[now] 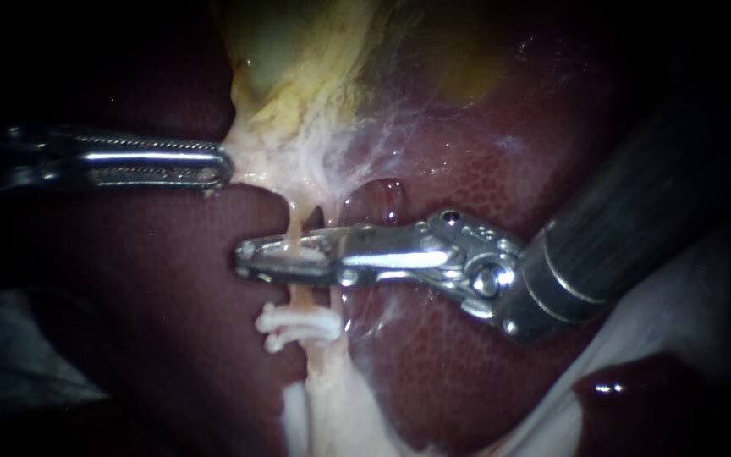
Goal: Going back third clip left tube
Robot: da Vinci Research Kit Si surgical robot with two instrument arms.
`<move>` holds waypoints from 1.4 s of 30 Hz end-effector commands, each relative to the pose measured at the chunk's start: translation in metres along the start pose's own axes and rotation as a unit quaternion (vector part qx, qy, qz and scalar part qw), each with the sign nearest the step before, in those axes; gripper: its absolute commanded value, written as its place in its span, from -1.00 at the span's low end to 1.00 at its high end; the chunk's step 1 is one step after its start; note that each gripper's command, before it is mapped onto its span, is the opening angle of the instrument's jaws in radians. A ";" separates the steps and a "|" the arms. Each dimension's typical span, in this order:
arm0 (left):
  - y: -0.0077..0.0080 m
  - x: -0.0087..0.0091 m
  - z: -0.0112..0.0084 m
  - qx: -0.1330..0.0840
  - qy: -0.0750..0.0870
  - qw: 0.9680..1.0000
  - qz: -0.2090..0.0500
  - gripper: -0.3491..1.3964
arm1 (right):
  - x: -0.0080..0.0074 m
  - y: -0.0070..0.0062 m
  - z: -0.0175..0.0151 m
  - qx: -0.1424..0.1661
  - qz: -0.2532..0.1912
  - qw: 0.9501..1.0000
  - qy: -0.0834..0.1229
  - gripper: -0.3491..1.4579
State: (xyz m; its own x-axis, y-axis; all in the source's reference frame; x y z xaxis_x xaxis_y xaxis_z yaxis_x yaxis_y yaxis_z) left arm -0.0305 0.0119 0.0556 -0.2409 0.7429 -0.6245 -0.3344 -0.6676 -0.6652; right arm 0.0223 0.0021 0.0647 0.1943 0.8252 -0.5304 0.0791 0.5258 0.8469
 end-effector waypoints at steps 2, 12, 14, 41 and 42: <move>0.0000 0.0000 0.0000 0.000 0.000 1.000 0.000 -1.00 | -0.0003 0.0003 0.0003 0.005 -0.002 1.000 -0.002 -0.79; 0.0000 0.0000 -0.0001 0.000 0.000 1.000 0.000 -1.00 | -0.0021 0.0039 0.0010 -0.061 -0.006 0.998 -0.010 -0.11; 0.0000 0.0000 -0.0001 0.000 0.000 1.000 0.000 -1.00 | -0.0023 0.0045 0.0005 -0.065 -0.005 0.998 -0.008 -0.11; -0.0001 0.0000 -0.0006 0.001 0.000 1.000 0.000 -1.00 | -0.0003 -0.0033 -0.0089 -0.095 -0.233 0.962 -0.103 -0.06; -0.0001 0.0000 -0.0006 0.001 0.000 1.000 0.000 -1.00 | 0.0000 -0.0036 -0.0099 -0.093 -0.240 0.961 -0.104 -0.06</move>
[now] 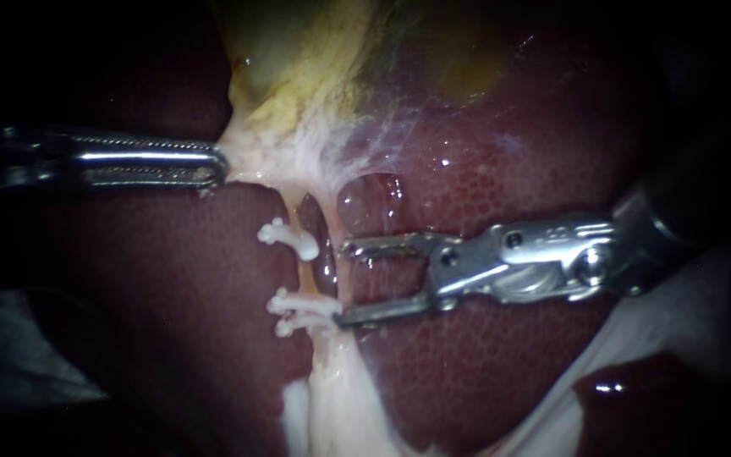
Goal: Going back third clip left tube
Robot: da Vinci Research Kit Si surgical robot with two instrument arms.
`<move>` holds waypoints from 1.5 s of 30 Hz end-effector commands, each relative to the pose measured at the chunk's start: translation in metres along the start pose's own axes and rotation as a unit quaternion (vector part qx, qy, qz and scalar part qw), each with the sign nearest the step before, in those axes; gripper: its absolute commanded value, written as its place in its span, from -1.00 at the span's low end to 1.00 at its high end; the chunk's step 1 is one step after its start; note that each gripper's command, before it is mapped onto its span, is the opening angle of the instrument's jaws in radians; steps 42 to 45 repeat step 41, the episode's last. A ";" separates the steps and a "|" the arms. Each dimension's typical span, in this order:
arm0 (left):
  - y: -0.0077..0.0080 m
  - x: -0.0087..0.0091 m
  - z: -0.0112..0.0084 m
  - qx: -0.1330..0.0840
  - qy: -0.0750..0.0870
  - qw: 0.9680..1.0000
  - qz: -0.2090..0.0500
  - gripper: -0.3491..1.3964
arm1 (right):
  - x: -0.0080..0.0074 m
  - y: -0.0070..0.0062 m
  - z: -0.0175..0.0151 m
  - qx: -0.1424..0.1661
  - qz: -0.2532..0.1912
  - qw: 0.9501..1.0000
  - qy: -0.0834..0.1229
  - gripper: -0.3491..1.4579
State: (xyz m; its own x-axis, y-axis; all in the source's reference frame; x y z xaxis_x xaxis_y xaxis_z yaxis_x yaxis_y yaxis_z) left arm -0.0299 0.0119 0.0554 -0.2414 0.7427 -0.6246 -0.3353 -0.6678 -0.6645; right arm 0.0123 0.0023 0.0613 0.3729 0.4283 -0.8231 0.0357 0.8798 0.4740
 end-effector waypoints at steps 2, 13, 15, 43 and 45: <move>0.0000 0.0000 -0.0001 0.001 0.000 1.000 0.000 -1.00 | 0.0004 0.0000 -0.0025 0.002 -0.005 1.000 0.000 -0.06; -0.0001 0.0001 0.0000 0.002 0.000 1.000 0.000 -1.00 | 0.0035 -0.0009 -0.0093 0.003 -0.032 0.999 -0.002 -0.06; -0.0004 0.0000 0.0001 0.002 0.000 1.000 0.000 -1.00 | 0.0036 -0.0012 -0.0095 0.004 -0.035 0.999 -0.002 -0.06; -0.0040 -0.0034 0.0055 0.010 -0.003 1.000 0.012 -1.00 | 0.0031 -0.0012 -0.0101 0.005 -0.039 0.999 -0.002 -0.06; -0.0040 -0.0034 0.0055 0.010 -0.003 1.000 0.012 -1.00 | 0.0031 -0.0012 -0.0101 0.005 -0.039 0.999 -0.002 -0.06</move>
